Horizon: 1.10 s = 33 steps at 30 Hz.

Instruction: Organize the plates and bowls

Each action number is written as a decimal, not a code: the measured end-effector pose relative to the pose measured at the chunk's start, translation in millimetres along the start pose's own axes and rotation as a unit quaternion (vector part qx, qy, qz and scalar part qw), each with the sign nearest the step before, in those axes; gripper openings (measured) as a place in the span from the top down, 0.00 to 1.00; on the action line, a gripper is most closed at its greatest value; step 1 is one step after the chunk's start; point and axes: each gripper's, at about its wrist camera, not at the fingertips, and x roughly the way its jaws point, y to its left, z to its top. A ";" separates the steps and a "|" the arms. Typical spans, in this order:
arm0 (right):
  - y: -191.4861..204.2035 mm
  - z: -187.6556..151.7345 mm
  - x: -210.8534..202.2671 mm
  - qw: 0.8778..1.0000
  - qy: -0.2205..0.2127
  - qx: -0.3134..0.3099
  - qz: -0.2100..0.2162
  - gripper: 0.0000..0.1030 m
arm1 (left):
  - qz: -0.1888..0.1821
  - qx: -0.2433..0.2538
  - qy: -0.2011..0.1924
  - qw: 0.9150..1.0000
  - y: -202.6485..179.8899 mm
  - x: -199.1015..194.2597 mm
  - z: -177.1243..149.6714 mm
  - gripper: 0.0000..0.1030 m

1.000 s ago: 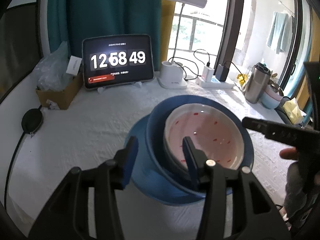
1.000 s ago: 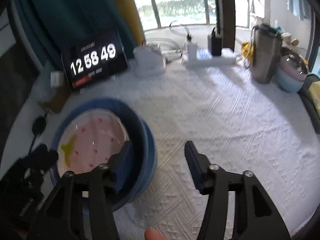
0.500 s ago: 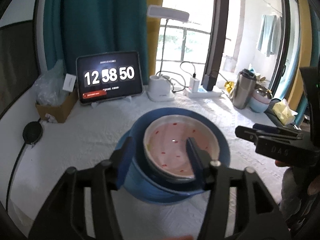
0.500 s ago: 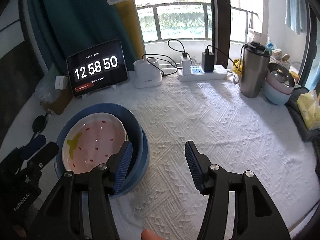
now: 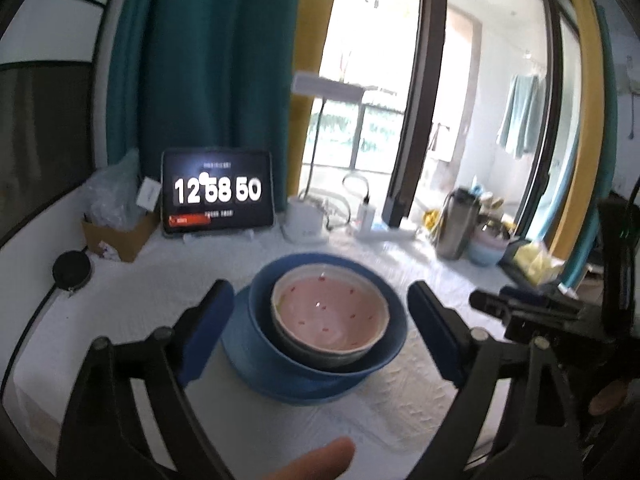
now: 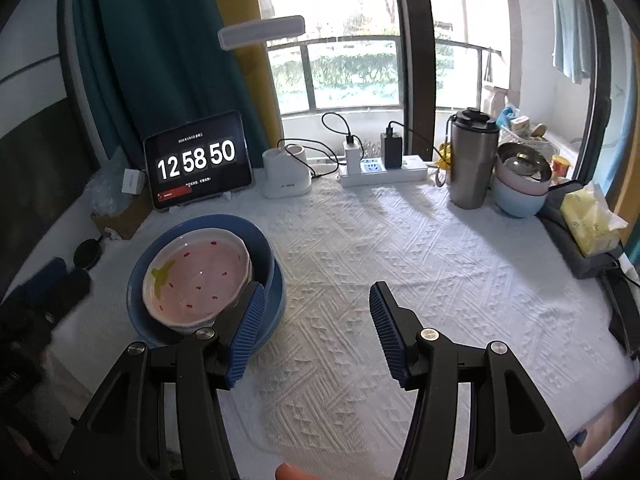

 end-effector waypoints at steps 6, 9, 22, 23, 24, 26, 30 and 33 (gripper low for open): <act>-3.6 -12.1 -32.1 1.000 -0.029 -0.002 -0.003 0.44 | 0.008 -0.017 -0.045 0.999 -0.1 -32.9 2.0 0.12; -6.3 -15.4 -47.4 0.999 -0.045 -0.004 -0.014 0.44 | 0.014 -0.006 -0.052 0.999 -5.7 -43.0 1.2 0.12; -17.6 -24.6 -117.2 0.991 -0.120 -0.014 -0.056 0.44 | 0.007 0.028 -0.139 0.990 -26.6 -92.4 -5.8 0.11; -17.5 -25.2 -121.2 0.990 -0.125 -0.017 -0.059 0.44 | 0.007 0.031 -0.146 0.989 -28.1 -95.5 -5.2 0.10; -16.8 -25.6 -124.9 0.989 -0.131 -0.019 -0.062 0.44 | 0.008 0.033 -0.149 0.988 -29.2 -97.2 -4.8 0.09; -15.9 -26.7 -132.7 0.987 -0.143 -0.026 -0.068 0.44 | 0.003 0.036 -0.154 0.987 -30.8 -100.0 -4.2 0.08; -18.5 -25.3 -141.9 0.985 -0.154 -0.030 -0.074 0.44 | -0.003 0.039 -0.160 0.986 -32.1 -104.6 -2.3 0.08; -23.4 -23.0 -148.8 0.984 -0.162 -0.022 -0.077 0.44 | -0.003 0.039 -0.165 0.986 -32.3 -107.6 0.1 0.08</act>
